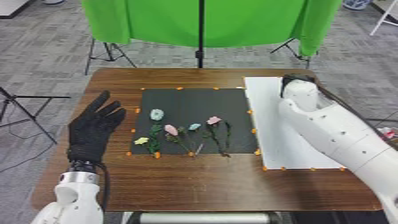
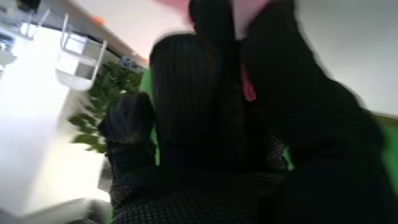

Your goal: Arrange flowers

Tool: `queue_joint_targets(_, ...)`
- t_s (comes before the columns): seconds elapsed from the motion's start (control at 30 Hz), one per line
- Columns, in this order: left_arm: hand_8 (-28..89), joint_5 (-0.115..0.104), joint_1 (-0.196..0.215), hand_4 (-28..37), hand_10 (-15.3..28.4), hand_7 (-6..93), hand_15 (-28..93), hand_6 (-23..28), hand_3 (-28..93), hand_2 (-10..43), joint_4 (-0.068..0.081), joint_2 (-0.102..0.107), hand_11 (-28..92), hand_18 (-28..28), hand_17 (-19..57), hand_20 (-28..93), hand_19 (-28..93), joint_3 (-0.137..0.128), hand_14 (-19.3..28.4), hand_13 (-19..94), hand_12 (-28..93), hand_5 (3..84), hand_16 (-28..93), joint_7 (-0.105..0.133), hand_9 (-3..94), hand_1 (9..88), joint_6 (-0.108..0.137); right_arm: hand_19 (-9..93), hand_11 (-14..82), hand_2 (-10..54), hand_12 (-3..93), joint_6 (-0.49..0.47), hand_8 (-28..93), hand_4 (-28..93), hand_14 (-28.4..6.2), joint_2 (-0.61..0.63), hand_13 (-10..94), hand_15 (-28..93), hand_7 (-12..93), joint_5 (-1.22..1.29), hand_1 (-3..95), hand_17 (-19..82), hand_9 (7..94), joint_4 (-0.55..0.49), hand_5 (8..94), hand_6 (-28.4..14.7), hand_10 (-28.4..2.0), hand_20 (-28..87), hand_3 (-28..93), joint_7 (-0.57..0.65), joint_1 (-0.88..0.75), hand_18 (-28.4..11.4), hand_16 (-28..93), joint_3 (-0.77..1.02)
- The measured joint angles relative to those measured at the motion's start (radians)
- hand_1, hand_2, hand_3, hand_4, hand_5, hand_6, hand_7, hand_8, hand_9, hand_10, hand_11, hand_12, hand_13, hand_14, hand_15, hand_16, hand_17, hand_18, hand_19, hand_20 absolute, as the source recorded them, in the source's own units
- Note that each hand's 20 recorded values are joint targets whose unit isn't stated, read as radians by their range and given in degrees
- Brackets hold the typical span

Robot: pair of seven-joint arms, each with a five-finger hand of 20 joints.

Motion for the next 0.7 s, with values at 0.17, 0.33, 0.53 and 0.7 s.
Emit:
queue_joint_targets(0.17,-10,-0.002,0.013,-23.5,20.4,15.0,57,9.8,81,7.6,-0.005,0.0,28,26.8,-6.5,22,58,-0.003,27.7,28,11,38.9,-9,0.004,37.3,24.9,0.0,93,17.3,-9.5,29.3,0.242,3,-28,0.0,0.04,85,64,18,-0.029,64.5,41,93.7,-0.003,90.3,1.8,-4.3,56,62,-0.041,-0.031,-19.0,22,-0.067)
queue_joint_targets(0.33,-10,-0.002,0.039,-23.4,20.5,15.0,57,9.8,81,7.6,-0.013,-0.003,28,26.8,-6.5,22,58,-0.011,27.7,28,11,39.0,-9,0.005,37.3,24.9,0.0,93,18.1,-9.5,29.2,0.441,4,-28,-0.4,0.112,86,64,17,0.0,62.7,42,93.7,-0.085,91.1,1.1,-4.6,57,66,-0.004,-0.032,-20.2,23,-0.183)
queue_joint_targets(0.53,-10,0.003,0.056,-23.4,20.4,15.0,57,9.8,81,7.7,-0.015,-0.018,28,26.8,-6.5,22,58,-0.028,27.6,27,11,39.0,-9,-0.003,37.3,24.9,-0.004,93,19.2,-9.5,28.3,0.565,4,-28,-0.7,0.185,86,64,17,0.014,60.8,43,93.7,-0.315,91.5,1.0,-5.2,57,70,0.065,-0.124,-20.6,24,-0.078)
queue_joint_targets(0.7,-10,0.011,0.058,-23.4,20.4,15.1,57,9.8,81,7.6,-0.015,-0.029,28,26.8,-6.4,22,58,-0.033,27.6,28,11,39.0,-9,-0.012,37.3,24.9,-0.013,93,18.2,-9.5,28.9,0.561,5,-28,-1.4,0.221,84,65,17,-0.07,60.1,42,93.7,-0.521,90.7,0.9,-5.1,57,70,0.034,-0.27,-20.6,24,0.088)
